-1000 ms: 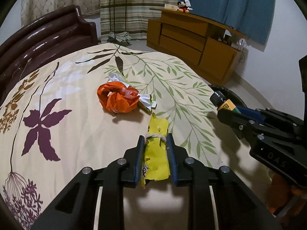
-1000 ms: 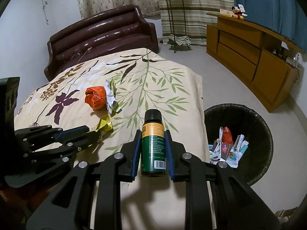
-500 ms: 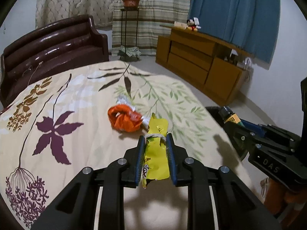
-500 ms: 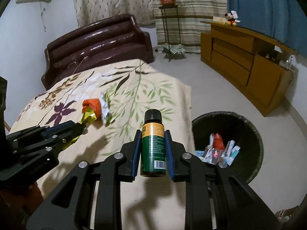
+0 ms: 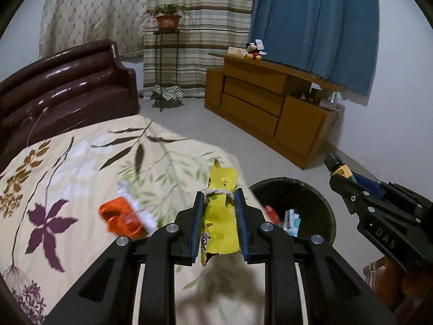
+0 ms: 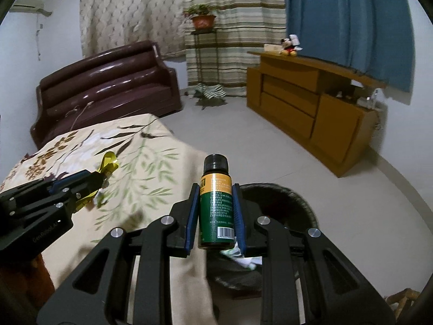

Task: Collect trash
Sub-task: 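Carry the can and yellow wrapper over the black bin and open both grippers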

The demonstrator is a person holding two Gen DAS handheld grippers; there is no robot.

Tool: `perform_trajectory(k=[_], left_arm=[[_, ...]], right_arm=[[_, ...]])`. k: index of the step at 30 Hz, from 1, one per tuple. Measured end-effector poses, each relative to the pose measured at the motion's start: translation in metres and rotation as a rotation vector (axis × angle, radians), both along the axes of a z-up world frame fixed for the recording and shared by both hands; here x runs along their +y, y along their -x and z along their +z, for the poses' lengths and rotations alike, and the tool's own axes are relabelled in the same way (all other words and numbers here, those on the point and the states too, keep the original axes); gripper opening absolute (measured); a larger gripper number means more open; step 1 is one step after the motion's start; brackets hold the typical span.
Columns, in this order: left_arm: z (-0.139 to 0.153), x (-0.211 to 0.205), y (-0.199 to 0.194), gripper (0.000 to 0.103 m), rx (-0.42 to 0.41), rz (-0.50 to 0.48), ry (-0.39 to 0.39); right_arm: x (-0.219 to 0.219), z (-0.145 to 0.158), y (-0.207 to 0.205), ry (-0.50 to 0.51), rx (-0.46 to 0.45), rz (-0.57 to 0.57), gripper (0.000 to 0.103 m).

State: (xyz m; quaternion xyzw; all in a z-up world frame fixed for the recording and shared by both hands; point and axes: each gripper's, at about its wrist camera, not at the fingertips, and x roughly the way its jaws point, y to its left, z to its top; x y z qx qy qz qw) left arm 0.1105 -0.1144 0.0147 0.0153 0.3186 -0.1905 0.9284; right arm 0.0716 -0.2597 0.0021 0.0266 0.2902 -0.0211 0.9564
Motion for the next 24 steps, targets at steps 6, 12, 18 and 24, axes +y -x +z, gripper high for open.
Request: perform_trajectory(k=[6,12,18,24], left_arm=[[-0.002,-0.035,-0.006,0.024,-0.012,-0.041,-0.016],[-0.007,-0.064,-0.013,0.024,-0.016,-0.065,-0.041],[-0.014,-0.086,-0.020,0.024,-0.018,-0.077,-0.070],[-0.021,-0.103,-0.025,0.024,-0.004,-0.077,-0.098]], right_arm=[[-0.017,-0.002,-0.002,0.027,-0.017,-0.043,0.023],[-0.033,-0.009,-0.005,0.017,-0.021,-0.072,0.023],[-0.049,-0.012,-0.007,0.003,-0.021,-0.096,0.023],[-0.063,-0.018,-0.011,-0.011,-0.014,-0.120,0.023]])
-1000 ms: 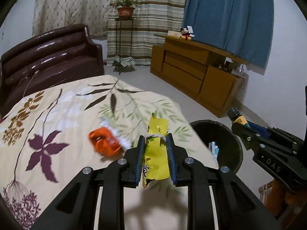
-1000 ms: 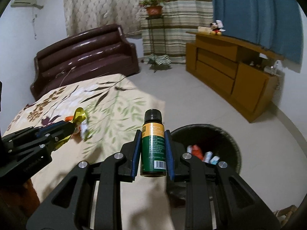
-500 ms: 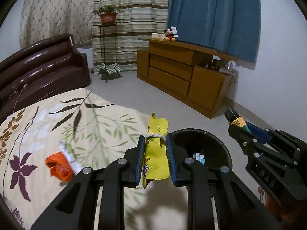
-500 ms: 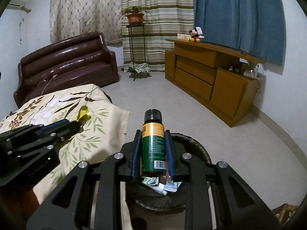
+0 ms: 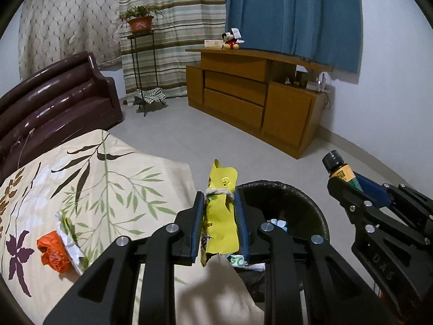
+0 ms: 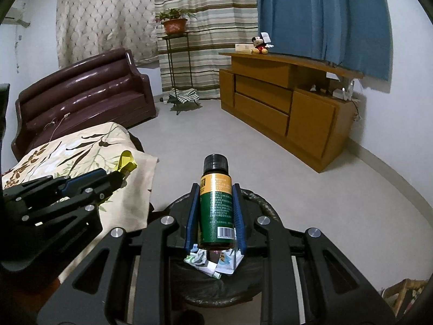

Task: Collect trash
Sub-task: 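Carry the can and yellow wrapper over the black bin and open both grippers, then move both open grippers back toward the orange bag and white wrapper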

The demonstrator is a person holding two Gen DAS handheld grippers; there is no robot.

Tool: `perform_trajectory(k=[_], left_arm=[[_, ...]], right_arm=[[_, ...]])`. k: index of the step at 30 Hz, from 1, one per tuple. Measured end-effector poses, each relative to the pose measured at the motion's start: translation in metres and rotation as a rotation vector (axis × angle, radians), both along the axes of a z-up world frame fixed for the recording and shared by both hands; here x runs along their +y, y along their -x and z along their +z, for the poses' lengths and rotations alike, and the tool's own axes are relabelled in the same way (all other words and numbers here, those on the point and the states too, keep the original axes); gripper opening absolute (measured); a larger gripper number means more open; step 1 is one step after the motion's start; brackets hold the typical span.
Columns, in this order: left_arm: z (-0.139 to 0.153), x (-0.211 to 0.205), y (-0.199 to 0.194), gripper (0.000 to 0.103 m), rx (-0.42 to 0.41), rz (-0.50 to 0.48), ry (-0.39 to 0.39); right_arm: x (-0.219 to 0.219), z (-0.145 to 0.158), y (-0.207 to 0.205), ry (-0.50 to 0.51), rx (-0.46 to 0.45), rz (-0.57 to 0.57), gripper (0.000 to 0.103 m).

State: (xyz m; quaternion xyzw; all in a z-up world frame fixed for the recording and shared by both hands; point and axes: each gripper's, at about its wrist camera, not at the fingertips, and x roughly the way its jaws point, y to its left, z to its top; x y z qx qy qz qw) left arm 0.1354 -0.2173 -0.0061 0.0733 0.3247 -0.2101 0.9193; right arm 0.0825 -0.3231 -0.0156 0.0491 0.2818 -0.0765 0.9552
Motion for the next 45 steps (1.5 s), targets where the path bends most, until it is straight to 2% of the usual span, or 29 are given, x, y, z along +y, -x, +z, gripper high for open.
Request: perform_trajectory(k=[14,16,18,27,30,37,45], left_arm=[[-0.011,-0.027,-0.015,0.025,0.016,0.005,-0.062],[-0.012,-0.028,-0.016,0.027,0.024,0.008,-0.064],[-0.014,-0.029,-0.017,0.044,0.030,0.013,-0.066],[-0.014,-0.023,-0.017,0.065,0.026,0.035,-0.050],[-0.013,-0.020,-0.017,0.067,0.026,0.038,-0.045],[-0.010,-0.009,-0.014,0.070,0.024,0.052,-0.037],[-0.004,0.025,-0.009,0.071,0.028,0.095,-0.041]], right_arm=[[-0.015,-0.015,-0.010,-0.021,0.024,-0.034,0.023],[-0.017,-0.016,-0.012,-0.023,0.026,-0.036,0.024],[-0.017,-0.017,-0.012,-0.025,0.025,-0.038,0.025],[-0.018,-0.015,-0.008,-0.024,0.014,-0.057,0.033],[-0.017,-0.014,-0.006,-0.018,0.007,-0.064,0.040],[-0.015,-0.009,-0.001,-0.041,-0.003,-0.069,0.045],[0.007,-0.004,-0.001,-0.060,0.001,-0.030,0.046]])
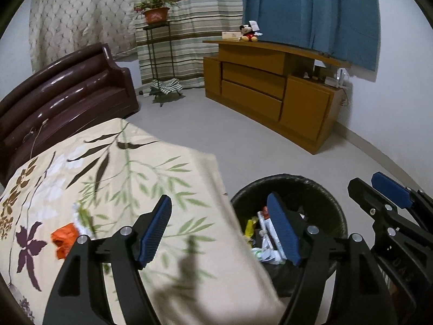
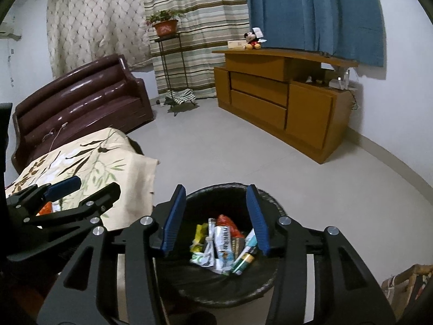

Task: Collect trash
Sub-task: 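Move both open grippers back toward the orange bag and white wrapper, then grasp the orange bag with the left gripper while the right gripper reaches the white wrapper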

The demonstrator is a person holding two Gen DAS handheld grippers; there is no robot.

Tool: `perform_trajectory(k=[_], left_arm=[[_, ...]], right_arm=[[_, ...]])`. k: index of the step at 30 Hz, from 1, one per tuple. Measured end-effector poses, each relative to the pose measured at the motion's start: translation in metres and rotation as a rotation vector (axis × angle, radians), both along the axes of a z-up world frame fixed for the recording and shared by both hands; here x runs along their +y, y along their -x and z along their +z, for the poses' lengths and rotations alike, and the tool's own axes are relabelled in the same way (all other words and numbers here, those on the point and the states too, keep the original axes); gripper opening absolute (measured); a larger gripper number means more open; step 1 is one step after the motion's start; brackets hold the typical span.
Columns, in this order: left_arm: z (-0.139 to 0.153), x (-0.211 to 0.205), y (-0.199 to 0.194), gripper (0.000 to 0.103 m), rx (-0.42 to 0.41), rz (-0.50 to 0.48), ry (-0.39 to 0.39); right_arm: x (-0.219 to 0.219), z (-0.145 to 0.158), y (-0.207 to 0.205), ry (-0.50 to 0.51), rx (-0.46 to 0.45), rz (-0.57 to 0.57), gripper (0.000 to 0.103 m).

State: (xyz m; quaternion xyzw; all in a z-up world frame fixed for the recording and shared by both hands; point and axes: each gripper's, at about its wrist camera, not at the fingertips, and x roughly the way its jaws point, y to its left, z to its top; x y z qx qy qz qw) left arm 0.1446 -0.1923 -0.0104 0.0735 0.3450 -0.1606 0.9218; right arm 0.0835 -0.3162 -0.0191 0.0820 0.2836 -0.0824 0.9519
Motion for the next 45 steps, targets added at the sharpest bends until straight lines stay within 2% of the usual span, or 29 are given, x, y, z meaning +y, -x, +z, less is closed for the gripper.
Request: perform_trajectory(k=[17,25,34,35,38,45], left_arm=[[0.000,0.107,0.006,0.071,0.018,0.176,-0.024],[-0.008,0.144,-0.002,0.072,0.054,0.253,-0.006],[-0.017,0.153,-0.010,0.072,0.112,0.241,0.025],[-0.017,0.153,-0.010,0.070,0.117,0.233,0.031],[-0.020,0.155,-0.012,0.056,0.154,0.196,0.068],[-0.018,0.157,-0.005,0.051,0.143,0.152,0.083]], right_arm=[[0.079,0.004,-0.015,-0.009,0.019,0.171,0.046],[0.103,0.002,-0.019,-0.005,0.029,0.217,0.046],[0.105,-0.003,-0.025,-0.030,0.051,0.233,0.046],[0.105,-0.003,-0.025,-0.031,0.052,0.233,0.046],[0.105,-0.004,-0.026,-0.029,0.053,0.237,0.046],[0.107,-0.004,-0.026,-0.028,0.055,0.240,0.046]])
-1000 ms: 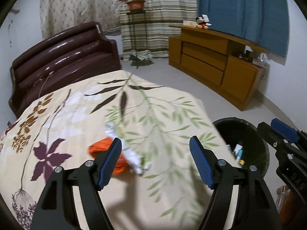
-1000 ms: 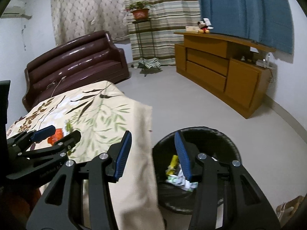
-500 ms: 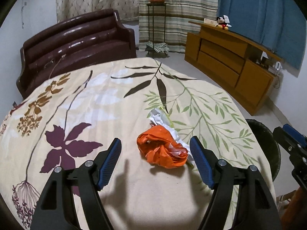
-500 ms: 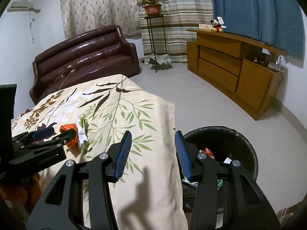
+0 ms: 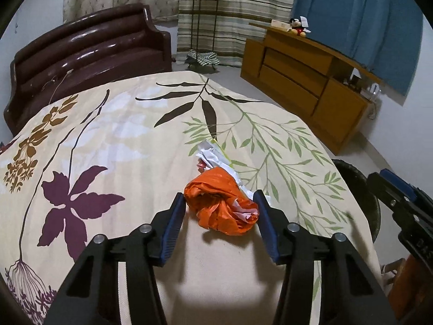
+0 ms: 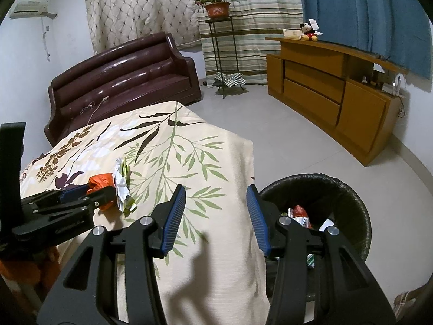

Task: Collect trash
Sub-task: 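Grasp the orange bag with the left gripper while the right gripper reaches the white wrapper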

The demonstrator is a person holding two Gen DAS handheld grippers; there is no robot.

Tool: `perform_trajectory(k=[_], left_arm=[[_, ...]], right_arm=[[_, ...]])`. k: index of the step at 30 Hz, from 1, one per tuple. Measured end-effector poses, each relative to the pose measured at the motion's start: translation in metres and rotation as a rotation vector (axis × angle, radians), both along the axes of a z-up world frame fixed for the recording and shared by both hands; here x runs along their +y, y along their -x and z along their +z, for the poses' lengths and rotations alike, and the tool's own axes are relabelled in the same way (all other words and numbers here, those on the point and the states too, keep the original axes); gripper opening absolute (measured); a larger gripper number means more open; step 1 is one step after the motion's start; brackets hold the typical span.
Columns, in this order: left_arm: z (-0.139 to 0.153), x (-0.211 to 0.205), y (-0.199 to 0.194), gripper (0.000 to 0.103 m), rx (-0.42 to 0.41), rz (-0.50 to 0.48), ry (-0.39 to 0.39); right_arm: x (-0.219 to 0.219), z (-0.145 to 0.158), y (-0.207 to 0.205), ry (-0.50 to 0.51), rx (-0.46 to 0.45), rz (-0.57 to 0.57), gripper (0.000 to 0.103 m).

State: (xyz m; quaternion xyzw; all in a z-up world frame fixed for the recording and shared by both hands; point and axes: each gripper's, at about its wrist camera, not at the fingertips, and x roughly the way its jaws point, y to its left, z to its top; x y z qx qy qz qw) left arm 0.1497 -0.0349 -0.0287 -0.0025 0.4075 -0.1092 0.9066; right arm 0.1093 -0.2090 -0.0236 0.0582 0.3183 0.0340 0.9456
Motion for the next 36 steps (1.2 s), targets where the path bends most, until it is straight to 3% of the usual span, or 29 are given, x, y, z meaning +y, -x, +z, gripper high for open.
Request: perform_trajectory(k=[8,14,24,36], left_arm=[[0.009,0.012,0.008,0.049,-0.048,0.020,-0.021],[0.015,0.032,0.013,0.049,-0.091,0.069,-0.083],[0.018,0.078,0.016,0.049,-0.107,0.155,-0.106],[0.010,0.119,0.016,0.049,-0.088,0.214,-0.110]], right_arm=[[0.015,0.000,0.000,0.005,0.001,0.028,0.046],[0.036,0.000,-0.003,0.014,0.005,0.078,0.046],[0.085,-0.001,-0.021,0.037,0.035,0.181,0.046],[0.121,-0.019,-0.052,0.072,0.137,0.213,0.044]])
